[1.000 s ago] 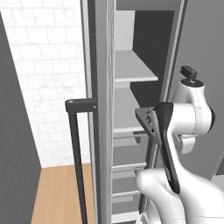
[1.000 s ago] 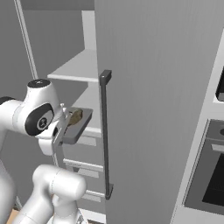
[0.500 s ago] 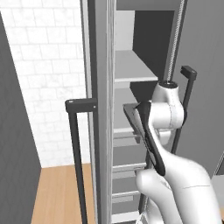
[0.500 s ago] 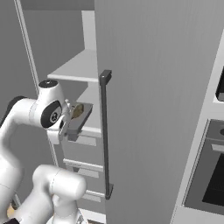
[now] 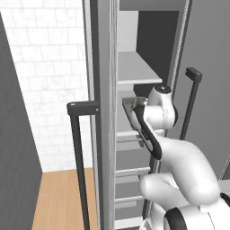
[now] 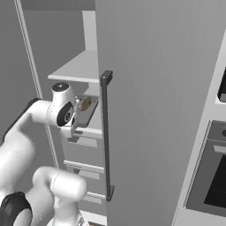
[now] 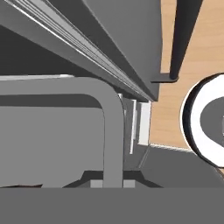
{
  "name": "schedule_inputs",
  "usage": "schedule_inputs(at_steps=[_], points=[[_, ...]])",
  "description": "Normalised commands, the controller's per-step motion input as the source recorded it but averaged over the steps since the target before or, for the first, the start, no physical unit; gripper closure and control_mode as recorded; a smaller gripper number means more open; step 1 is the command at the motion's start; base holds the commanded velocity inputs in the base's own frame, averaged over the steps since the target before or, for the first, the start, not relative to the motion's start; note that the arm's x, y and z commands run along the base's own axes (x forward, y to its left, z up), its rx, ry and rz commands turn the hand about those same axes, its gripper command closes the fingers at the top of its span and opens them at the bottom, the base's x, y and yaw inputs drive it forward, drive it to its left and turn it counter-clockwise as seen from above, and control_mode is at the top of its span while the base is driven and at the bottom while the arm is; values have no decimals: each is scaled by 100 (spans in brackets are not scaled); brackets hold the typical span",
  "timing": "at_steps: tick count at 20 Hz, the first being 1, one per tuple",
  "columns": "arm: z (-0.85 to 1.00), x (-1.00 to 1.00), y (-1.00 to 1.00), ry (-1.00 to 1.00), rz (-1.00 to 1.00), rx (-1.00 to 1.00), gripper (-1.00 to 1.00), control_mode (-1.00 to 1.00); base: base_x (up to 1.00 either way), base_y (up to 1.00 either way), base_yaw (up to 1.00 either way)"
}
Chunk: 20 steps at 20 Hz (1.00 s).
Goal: Take the meat container that has the fish and place it on the second highest rack of the freezer. Then take the vegetable container that has the onion and lime and place it on the highest rack of the freezer.
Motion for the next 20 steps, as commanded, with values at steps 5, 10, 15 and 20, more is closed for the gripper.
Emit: schedule_inputs(at_steps=[5, 10, 15, 20], points=[[-47, 88, 0, -8, 0, 0, 100, -100, 0, 0, 0], [-32, 57, 0, 0, 0, 0, 100, -100, 0, 0, 0], [-4, 77, 0, 0, 0, 0, 100, -100, 0, 0, 0], [-12, 74, 0, 0, 0, 0, 100, -100, 0, 0, 0]])
